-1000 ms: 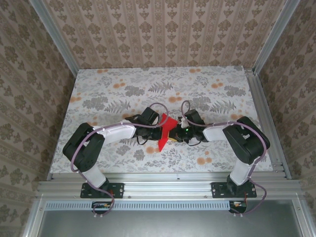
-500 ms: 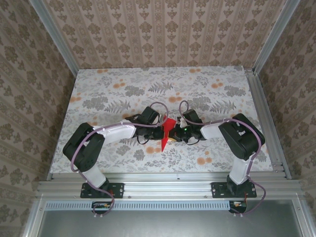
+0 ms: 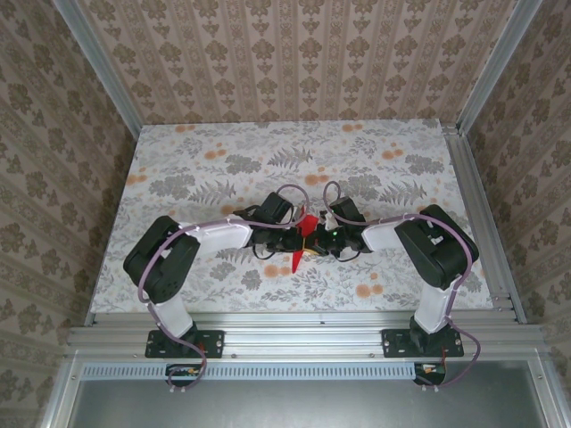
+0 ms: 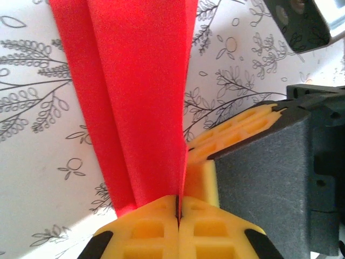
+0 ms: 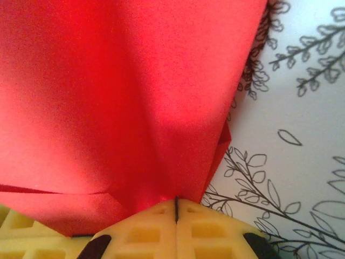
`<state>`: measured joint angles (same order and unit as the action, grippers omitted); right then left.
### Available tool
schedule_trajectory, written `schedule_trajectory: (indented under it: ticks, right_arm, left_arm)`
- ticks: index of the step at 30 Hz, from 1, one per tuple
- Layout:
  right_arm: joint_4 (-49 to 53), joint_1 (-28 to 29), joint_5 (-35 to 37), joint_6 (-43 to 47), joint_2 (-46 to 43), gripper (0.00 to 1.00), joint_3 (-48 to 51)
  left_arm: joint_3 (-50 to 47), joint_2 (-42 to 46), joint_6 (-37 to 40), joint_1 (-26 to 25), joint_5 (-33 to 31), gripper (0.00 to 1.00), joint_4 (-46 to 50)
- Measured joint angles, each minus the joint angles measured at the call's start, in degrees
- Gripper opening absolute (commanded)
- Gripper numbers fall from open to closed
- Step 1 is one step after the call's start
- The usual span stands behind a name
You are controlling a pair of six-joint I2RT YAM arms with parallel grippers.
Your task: Fold a paper plane with a square sheet of paper (pick it up from the middle)
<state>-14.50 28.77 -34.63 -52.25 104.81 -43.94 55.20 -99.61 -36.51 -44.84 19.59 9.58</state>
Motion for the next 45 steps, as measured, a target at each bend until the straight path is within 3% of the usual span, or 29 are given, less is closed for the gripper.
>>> schedule_trajectory:
  ticks: [15, 33, 45]
  right_arm:
    - [0.0, 0.0, 0.02, 0.04, 0.0, 0.07, 0.0]
    - [-0.07, -0.02, 0.0, 0.9, 0.04, 0.06, 0.0]
    - [-0.92, -0.15, -0.07, 0.85, 0.04, 0.06, 0.44]
  left_arm:
    - [5.33, -0.55, 6.82, -1.03, -6.82, 0.05, 10.45]
    - [8.76, -4.02, 10.67, -2.99, -9.81, 0.07, 14.43]
    - [8.85, -5.03, 10.82, -3.3, -9.86, 0.17, 14.1]
